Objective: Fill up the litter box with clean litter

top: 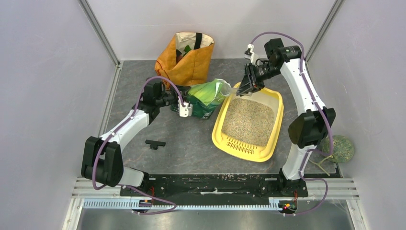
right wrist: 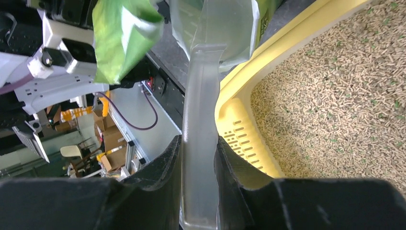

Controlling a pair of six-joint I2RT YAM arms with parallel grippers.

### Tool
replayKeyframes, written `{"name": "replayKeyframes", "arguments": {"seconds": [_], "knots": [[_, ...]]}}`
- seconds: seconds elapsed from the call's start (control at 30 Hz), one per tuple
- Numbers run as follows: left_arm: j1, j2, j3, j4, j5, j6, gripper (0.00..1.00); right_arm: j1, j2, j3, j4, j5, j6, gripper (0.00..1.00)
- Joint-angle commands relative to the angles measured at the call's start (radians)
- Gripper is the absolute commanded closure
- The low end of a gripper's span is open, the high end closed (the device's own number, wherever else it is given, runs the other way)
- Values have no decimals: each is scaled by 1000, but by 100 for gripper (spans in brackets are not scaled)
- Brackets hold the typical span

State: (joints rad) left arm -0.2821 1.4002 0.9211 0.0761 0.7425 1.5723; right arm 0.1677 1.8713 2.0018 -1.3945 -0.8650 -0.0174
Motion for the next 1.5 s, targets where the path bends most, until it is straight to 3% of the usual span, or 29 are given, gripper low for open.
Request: {"name": "replayKeyframes", "arguments": {"seconds": [0.0,0.4,0.5,0.77,0.97,1.07,1.2,1.23,1.3,1.33,1.47], "knots": [[3,-74,44,121,40,35,98,-5,40,88,56,121,77,99],[1,-101,24,122,32,18,98,-10,68,121,101,109,109,82],[0,-107,22,123,29,18,98,-10,74,123,115,109,120,85],[0,-115,19,123,26,13,98,-13,81,120,180,133,176,73],[0,-116,20,123,26,14,98,-14,86,111,224,146,213,75],[0,-117,18,123,26,12,98,-13,88,113,231,157,220,72],[0,-118,18,123,28,9,98,-13,93,122,243,178,223,73],[0,-121,19,123,29,9,98,-13,96,130,242,178,220,78],[1,-121,19,123,31,12,98,-13,97,159,231,188,201,97],[1,-121,20,125,32,12,98,-11,95,176,224,191,188,100],[1,-119,17,166,31,7,98,29,114,284,99,234,108,100]]}}
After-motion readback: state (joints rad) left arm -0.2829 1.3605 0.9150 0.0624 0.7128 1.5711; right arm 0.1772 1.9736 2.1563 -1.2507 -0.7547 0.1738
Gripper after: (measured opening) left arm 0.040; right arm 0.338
